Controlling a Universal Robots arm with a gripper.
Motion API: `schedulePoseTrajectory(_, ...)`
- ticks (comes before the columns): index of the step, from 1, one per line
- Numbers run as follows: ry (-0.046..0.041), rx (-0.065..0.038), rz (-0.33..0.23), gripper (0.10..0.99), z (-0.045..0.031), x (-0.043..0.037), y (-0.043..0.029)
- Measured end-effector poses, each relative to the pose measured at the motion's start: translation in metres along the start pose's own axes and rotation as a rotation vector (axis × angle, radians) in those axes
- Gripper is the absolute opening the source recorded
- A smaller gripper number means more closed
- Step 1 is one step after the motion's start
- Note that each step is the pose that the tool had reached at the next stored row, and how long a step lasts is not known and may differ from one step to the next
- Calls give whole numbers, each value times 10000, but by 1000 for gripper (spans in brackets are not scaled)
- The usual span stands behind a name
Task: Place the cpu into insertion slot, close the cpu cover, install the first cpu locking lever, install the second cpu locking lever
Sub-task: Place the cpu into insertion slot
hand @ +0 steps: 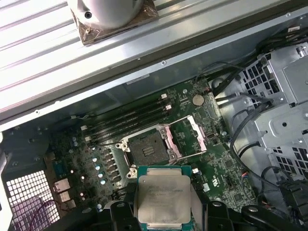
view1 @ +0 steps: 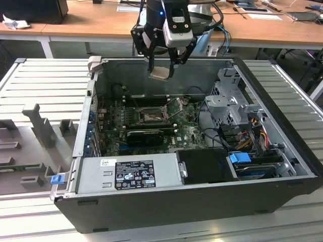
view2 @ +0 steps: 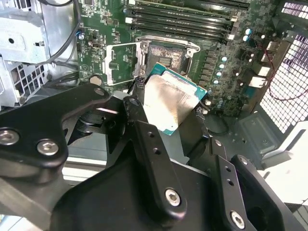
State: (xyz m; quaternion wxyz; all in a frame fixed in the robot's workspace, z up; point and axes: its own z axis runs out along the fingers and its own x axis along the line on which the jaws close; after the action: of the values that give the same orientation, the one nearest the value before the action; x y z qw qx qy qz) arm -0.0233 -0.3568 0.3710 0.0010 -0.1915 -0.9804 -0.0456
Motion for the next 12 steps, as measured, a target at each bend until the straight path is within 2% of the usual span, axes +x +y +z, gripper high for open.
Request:
schedulePoseTrajectory(9,-72,-15,804,529,3,0,0)
schedulePoseTrajectory(12,-130,-26,1444,529,6,0,-1)
